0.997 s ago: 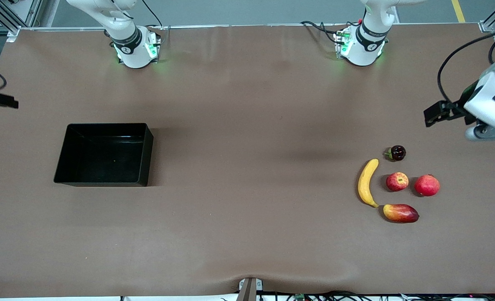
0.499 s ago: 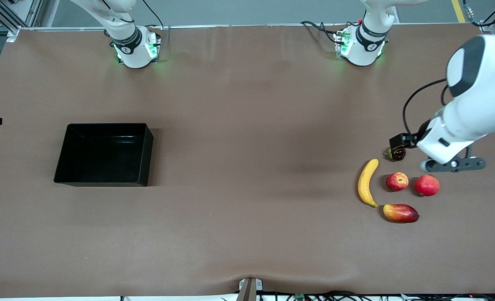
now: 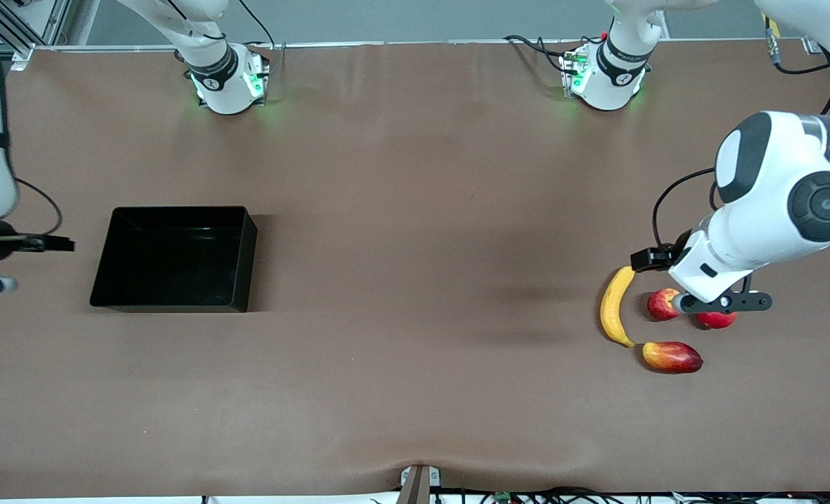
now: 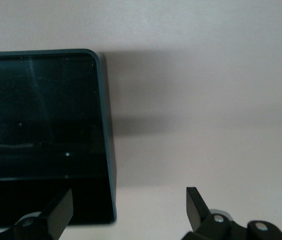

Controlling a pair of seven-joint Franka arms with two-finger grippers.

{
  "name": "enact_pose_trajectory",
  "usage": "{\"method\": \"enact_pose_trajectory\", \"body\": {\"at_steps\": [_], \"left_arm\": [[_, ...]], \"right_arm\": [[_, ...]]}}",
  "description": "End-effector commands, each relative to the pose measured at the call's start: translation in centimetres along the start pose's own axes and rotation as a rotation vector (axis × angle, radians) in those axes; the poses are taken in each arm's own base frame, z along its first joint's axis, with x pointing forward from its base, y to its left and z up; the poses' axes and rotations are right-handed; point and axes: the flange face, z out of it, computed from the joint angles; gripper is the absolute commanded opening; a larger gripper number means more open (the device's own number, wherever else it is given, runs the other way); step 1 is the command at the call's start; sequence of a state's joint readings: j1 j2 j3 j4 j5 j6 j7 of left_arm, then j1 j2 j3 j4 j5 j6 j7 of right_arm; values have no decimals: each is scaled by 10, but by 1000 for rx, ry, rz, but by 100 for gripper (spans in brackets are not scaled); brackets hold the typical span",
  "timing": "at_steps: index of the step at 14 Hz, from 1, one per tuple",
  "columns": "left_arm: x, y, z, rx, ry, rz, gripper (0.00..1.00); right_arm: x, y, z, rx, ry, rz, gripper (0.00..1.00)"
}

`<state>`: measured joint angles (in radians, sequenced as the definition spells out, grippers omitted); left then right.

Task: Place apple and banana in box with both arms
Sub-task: 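Push the black box toward the table middle with the right gripper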

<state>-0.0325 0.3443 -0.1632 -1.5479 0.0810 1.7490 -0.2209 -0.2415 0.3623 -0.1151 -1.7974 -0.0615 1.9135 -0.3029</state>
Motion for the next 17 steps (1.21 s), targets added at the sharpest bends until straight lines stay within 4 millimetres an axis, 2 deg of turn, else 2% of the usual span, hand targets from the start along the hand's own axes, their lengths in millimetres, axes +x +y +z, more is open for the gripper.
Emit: {"method": "enact_pose_trajectory", "body": {"at_steps": [1,2,3,5,7,8,9,12,17], "left_arm": [[6,7,1,7,10,15,100],[5,10,-5,2,21,18,100],[4,22,-15,4,40,32,100],[3,26,-17,3,40,36,100],[4,26,-11,7,30,39,100],[6,25,-8,7,25,37,100],[6,22,-7,7,24,34,100],[4,24,-7,10,13,36,100],[-1,27,4,20,-25,21,100]], "right_arm": [[0,-14,24,11,17,-20,100],[4,-17,43,21,5,-21,100],[8,-19,53,32,11,-16,100],[7,-17,73,29,29,-16,100],[6,-18,83,30,29,-48,62],[5,-18,85,32,25,-46,27],[6,-19,86,40,24,-43,2],[7,-23,82,45,18,-43,0],[12,-26,60,60,-19,-51,0]]}}
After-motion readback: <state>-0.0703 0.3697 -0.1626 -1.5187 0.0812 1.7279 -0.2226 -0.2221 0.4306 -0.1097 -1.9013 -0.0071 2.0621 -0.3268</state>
